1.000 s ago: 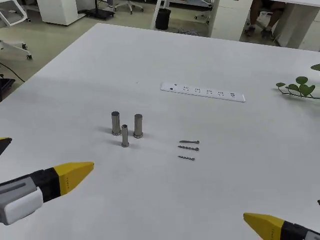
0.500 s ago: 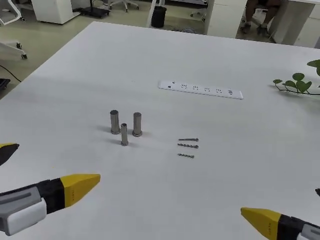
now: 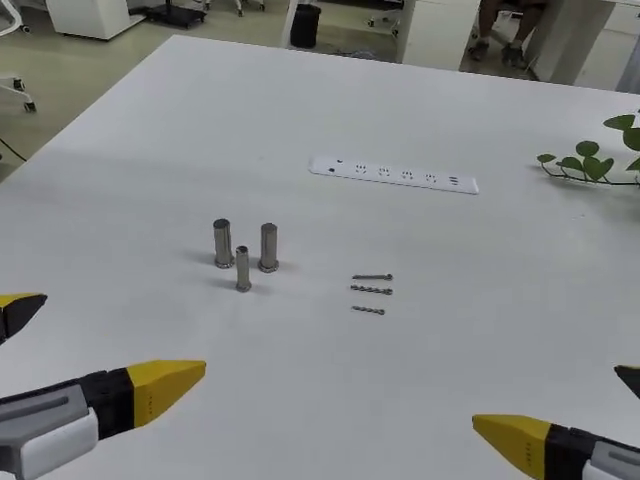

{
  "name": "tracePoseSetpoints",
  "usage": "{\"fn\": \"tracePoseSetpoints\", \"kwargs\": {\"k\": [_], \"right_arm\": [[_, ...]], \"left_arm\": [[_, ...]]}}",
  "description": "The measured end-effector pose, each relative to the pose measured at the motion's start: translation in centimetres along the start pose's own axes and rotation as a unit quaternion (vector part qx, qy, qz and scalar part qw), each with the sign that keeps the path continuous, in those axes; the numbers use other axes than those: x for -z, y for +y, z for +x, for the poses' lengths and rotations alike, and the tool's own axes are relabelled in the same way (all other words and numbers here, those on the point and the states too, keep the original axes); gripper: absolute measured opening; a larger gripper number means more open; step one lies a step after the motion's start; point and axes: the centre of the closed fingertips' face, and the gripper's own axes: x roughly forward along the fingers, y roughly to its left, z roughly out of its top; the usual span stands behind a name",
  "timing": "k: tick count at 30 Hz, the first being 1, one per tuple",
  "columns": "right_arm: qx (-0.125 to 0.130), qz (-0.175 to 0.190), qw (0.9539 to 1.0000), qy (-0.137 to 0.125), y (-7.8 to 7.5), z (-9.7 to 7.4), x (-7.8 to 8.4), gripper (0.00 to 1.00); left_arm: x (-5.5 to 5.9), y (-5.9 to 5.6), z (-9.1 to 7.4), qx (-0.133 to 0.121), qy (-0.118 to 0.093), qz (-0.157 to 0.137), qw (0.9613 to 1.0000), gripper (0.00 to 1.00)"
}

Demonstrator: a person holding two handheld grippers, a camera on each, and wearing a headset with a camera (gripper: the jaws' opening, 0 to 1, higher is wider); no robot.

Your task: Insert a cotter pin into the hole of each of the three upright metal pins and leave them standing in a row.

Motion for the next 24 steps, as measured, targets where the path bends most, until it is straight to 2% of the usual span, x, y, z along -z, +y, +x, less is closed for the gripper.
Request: {"fn": "tracePoseSetpoints", "kwargs": {"k": [4, 10, 13, 15, 16, 19, 24], "right_arm": [[0.002, 0.001, 1.0000, -0.001, -0.2, -0.3, -0.2, 0.94], [0.008, 0.005, 1.0000, 0.003, -0.4, -0.6, -0.1, 0.93], [0.012, 0.007, 0.9999, 0.006, -0.5, -0.7, 0.0, 0.93], [0.017, 0.019, 0.9997, 0.002, -0.7, -0.7, 0.0, 0.93], [0.016, 0.025, 0.9996, 0.000, -0.7, -0.7, 0.0, 0.92], [0.017, 0.031, 0.9994, -0.005, -0.8, -0.8, -0.1, 0.93], [0.017, 0.039, 0.9990, -0.010, -0.7, -0.8, -0.2, 0.93]], "left_arm": [[-0.3, 0.6, 1.0, 0.006, -0.005, -0.009, 0.9999, 0.98], [-0.5, 1.0, 2.5, 0.020, 0.005, 0.003, 0.9998, 0.97], [-0.6, 1.1, 3.5, 0.024, 0.003, 0.007, 0.9997, 0.96], [-0.9, 1.0, 4.0, 0.028, -0.003, 0.009, 0.9996, 0.96], [-1.3, 0.6, 4.4, 0.036, -0.015, 0.009, 0.9992, 0.95], [-1.5, 0.2, 5.2, 0.043, -0.015, 0.009, 0.9989, 0.94], [-1.7, -0.3, 7.1, 0.058, -0.006, 0.031, 0.9979, 0.90]]}}
